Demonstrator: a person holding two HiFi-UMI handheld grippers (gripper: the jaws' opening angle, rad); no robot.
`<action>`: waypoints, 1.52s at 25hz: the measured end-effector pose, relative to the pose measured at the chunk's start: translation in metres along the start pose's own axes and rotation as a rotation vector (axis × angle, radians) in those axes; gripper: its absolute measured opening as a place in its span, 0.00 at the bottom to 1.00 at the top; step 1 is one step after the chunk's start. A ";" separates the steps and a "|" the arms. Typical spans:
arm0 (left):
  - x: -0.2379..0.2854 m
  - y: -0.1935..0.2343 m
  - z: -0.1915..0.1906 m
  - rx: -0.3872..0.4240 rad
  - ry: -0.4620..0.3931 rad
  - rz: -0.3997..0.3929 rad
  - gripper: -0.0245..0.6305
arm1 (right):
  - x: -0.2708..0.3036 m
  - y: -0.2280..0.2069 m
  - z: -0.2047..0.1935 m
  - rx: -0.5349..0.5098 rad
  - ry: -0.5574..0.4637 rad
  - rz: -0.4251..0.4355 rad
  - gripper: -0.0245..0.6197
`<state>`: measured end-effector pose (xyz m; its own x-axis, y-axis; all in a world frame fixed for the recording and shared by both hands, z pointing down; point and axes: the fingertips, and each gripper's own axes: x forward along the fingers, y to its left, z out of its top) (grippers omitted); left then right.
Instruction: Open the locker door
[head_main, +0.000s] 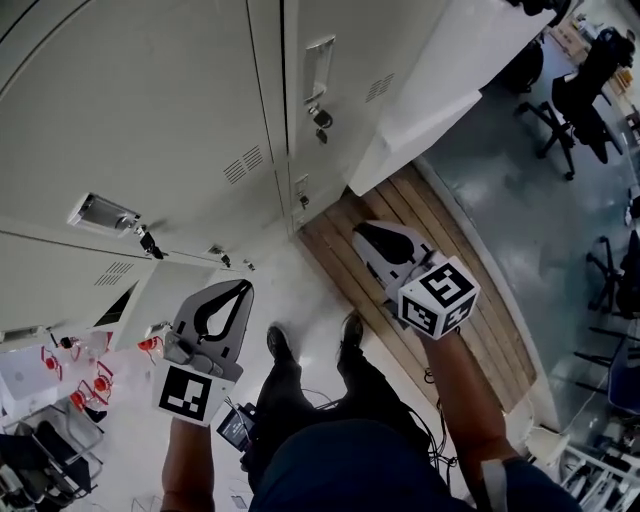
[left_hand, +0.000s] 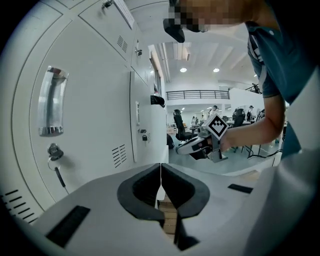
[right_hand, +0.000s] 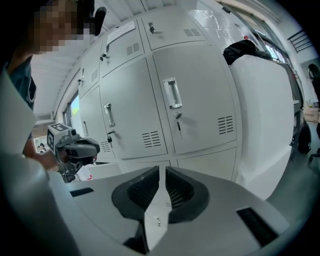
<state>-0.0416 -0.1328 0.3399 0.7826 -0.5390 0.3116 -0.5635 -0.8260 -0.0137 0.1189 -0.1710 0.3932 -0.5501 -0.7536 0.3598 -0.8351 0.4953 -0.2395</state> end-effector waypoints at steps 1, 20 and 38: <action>0.004 0.002 -0.006 -0.006 0.006 0.001 0.07 | 0.007 -0.006 -0.004 0.000 0.003 -0.002 0.10; 0.070 0.020 -0.101 -0.119 0.079 -0.002 0.07 | 0.134 -0.079 -0.088 -0.046 0.094 0.049 0.10; 0.111 0.064 -0.192 -0.167 0.155 0.095 0.07 | 0.242 -0.125 -0.187 -0.080 0.186 0.089 0.23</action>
<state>-0.0415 -0.2134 0.5557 0.6811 -0.5707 0.4587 -0.6788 -0.7270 0.1034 0.0903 -0.3344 0.6786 -0.6066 -0.6163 0.5022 -0.7765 0.5947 -0.2083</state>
